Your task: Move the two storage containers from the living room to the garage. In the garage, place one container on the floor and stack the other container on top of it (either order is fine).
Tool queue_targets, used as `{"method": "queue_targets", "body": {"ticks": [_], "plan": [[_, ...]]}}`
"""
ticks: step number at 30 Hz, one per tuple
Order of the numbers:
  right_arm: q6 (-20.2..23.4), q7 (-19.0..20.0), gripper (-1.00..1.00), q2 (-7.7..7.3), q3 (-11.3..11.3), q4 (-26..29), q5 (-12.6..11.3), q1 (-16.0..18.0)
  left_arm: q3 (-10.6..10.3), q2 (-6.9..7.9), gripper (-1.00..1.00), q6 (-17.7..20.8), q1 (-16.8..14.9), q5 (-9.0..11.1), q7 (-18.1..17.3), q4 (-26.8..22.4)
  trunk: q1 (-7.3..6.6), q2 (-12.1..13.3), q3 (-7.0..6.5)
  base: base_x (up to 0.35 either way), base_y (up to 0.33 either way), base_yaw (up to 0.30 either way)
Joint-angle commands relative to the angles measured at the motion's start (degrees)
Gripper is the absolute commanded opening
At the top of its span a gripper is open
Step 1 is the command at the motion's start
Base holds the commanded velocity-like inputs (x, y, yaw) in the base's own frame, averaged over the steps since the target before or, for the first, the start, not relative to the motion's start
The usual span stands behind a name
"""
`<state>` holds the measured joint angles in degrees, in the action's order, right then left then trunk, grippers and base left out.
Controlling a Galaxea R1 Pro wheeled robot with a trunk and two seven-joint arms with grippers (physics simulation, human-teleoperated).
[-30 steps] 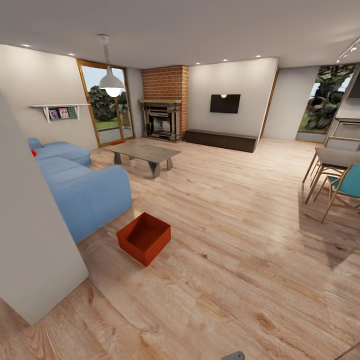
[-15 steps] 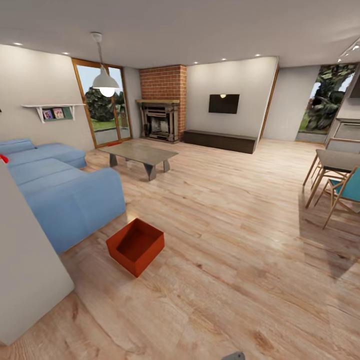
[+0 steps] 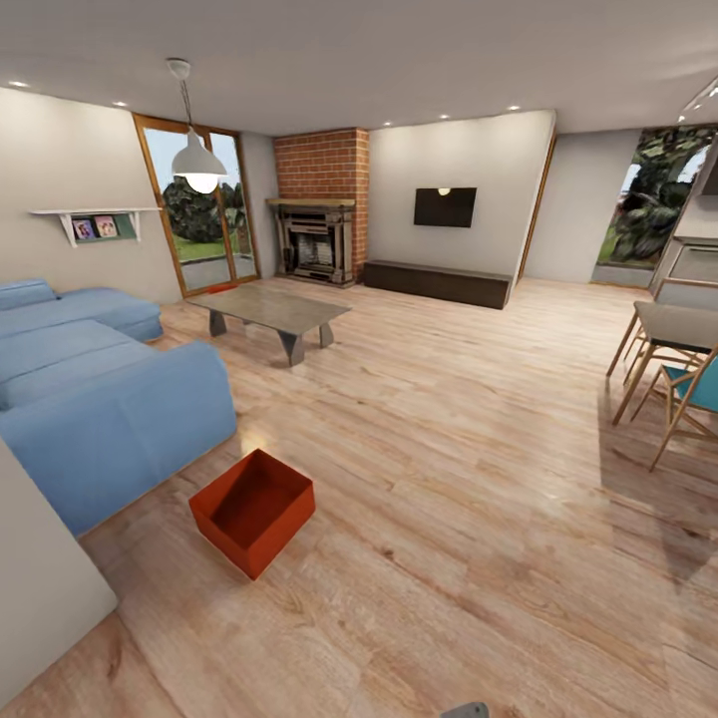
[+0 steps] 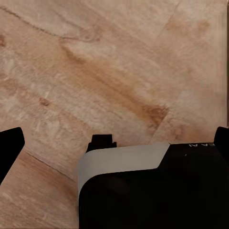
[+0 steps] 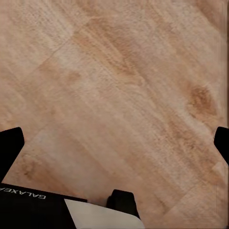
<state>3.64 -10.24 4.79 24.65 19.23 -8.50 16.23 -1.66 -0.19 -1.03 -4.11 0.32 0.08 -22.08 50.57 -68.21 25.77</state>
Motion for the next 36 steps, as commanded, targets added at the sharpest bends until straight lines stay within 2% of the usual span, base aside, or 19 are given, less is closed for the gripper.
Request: {"method": "queue_targets", "body": {"ticks": [1, 36], "plan": [[0.3, -0.4, 1.00, -0.04, 0.5, 0.1, -0.6, 0.0, -0.1, 0.02, 1.00, -0.1, 0.0, 0.0, 0.0, 0.0, 0.03, 0.0, 0.06, 0.302, -0.152, 0.000], [0.3, -0.4, 1.00, -0.04, 0.5, 0.2, -0.6, 0.0, -0.1, 0.02, 1.00, -0.1, 0.0, 0.0, 0.0, 0.0, 0.03, 0.0, 0.06, 0.302, -0.152, 0.000]]}}
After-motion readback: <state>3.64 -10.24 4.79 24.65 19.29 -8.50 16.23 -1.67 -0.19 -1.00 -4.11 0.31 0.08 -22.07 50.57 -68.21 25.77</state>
